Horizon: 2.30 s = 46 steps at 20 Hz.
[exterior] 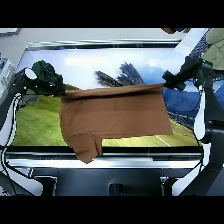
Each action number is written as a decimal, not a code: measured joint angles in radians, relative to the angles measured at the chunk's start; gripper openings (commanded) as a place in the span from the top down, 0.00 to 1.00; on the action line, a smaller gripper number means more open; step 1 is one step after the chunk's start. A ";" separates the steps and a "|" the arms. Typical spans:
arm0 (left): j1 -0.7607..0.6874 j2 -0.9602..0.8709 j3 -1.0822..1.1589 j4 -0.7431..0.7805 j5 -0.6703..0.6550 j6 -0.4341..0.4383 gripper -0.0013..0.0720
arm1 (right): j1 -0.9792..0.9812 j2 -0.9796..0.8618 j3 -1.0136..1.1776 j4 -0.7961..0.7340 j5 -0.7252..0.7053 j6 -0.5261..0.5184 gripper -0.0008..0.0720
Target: Fold the clothes and pants, and hang the long-sleeved shirts on hangers.
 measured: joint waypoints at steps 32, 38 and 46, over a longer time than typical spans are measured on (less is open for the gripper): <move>0.247 0.586 -0.845 -0.188 -0.225 -0.042 0.24 | -0.291 0.284 -0.470 0.235 -0.269 -0.372 0.33; 0.197 0.753 -1.238 -0.395 -0.078 -0.042 0.24 | -0.304 0.386 -0.632 0.265 -0.241 -0.390 0.33; 0.041 0.753 -1.344 -0.506 0.130 -0.042 0.53 | -0.306 0.421 -0.659 0.274 -0.223 -0.367 0.33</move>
